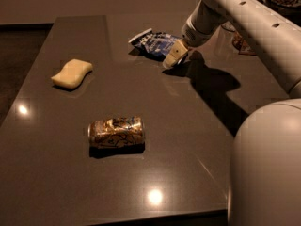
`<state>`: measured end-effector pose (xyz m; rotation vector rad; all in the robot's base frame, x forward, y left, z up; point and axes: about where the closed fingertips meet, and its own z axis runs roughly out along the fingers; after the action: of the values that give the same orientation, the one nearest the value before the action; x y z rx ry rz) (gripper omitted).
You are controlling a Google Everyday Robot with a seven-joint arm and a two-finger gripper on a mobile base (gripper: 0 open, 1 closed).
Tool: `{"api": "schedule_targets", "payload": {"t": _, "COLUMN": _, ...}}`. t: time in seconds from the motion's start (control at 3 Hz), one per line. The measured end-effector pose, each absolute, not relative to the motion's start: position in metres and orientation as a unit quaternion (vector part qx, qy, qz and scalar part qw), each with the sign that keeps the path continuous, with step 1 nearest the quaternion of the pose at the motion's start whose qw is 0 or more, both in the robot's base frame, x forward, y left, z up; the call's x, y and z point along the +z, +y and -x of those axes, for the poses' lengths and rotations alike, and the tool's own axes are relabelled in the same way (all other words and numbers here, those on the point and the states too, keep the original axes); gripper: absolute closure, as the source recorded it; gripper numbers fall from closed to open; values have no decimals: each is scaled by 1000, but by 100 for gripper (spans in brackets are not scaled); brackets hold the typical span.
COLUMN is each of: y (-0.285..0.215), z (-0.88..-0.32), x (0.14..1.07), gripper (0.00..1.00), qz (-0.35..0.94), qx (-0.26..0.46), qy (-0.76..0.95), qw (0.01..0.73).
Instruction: Move blue chip bag near sponge
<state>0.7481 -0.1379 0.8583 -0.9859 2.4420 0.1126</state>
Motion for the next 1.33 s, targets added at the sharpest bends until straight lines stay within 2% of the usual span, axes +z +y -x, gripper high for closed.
{"api": "schedule_targets", "payload": {"t": 0.33, "y": -122, "z": -752, "x": 857, "gripper": 13, "qz": 365, "qx": 63, "qy": 893, "qw": 255}}
{"api": "schedule_targets", "payload": {"t": 1.33, "y": -87, "z": -738, "x": 870, "gripper": 83, "qz": 403, "qx": 95, "qy": 873, "qw": 258}}
